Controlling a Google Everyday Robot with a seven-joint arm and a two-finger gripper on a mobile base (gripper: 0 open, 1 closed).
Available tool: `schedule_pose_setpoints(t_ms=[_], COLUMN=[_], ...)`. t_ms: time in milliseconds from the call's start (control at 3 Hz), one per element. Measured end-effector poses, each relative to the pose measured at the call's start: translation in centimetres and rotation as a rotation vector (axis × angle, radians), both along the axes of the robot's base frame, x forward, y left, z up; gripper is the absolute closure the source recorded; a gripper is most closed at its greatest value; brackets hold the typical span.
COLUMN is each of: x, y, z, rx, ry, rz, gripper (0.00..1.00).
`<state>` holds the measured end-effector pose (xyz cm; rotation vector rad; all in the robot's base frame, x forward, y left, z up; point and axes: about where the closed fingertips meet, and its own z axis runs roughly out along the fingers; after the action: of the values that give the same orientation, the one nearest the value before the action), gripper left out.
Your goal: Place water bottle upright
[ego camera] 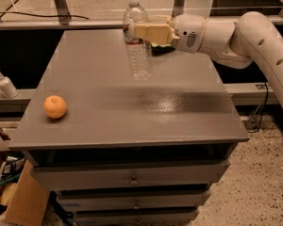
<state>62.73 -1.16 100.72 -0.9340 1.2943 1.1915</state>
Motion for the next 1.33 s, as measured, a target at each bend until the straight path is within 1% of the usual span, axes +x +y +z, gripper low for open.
schedule_pose_setpoints(t_ms=[333,667,1000,1333], x=[-0.13,-0.49,-0.92,-1.03], y=[-0.38,-0.57,-0.61,-0.56], z=[-0.44,-0.84,-1.07,-1.05], rx=[0.071,0.091,0.071,0.069], ry=[-0.024,-0.073,-0.138,-0.144], rz=[0.006,0.023,0.05,0.054], gripper=[1.0,1.0,1.0,1.0])
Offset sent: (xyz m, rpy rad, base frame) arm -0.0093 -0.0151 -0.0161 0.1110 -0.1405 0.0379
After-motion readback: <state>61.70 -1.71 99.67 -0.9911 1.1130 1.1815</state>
